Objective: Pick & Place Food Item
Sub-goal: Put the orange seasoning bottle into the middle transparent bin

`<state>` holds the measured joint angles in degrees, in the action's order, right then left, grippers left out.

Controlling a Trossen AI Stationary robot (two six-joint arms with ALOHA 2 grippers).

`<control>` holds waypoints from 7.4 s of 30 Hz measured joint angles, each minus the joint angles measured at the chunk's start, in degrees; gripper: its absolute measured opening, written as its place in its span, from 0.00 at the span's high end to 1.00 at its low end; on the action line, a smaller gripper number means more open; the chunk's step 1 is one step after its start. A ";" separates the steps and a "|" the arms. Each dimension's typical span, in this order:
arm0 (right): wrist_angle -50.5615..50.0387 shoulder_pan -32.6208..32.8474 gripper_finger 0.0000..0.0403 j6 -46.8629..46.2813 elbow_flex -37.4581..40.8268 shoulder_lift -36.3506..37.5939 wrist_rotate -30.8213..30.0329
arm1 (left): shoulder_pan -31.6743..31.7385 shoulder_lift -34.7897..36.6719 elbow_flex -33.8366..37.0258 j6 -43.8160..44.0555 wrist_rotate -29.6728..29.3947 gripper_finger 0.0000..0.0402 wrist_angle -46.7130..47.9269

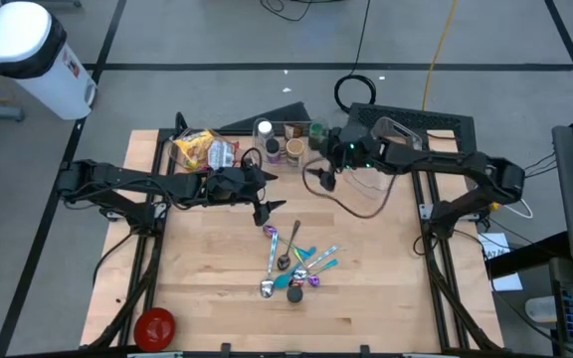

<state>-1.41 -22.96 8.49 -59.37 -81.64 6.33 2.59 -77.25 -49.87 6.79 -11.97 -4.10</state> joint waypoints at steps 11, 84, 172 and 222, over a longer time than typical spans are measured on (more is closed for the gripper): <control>-4.93 10.72 0.17 6.95 0.02 4.16 -0.20 | -0.66 0.00 0.00 7.24 1.37 0.07 -0.84; -0.29 27.74 0.17 -0.30 0.04 5.41 -9.33 | -25.06 -37.05 -5.14 -2.59 24.37 0.07 -29.12; 3.85 25.35 0.17 -6.33 10.32 17.59 -25.62 | 7.65 -6.88 12.04 -4.75 12.15 0.62 -22.64; 9.92 4.57 0.17 2.05 8.52 -3.35 14.51 | 6.01 -24.59 -10.58 -8.11 5.99 0.62 -3.83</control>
<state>8.51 -18.39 10.54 -50.85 -84.99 20.83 8.60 -101.84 -60.45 -1.32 -5.98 -7.93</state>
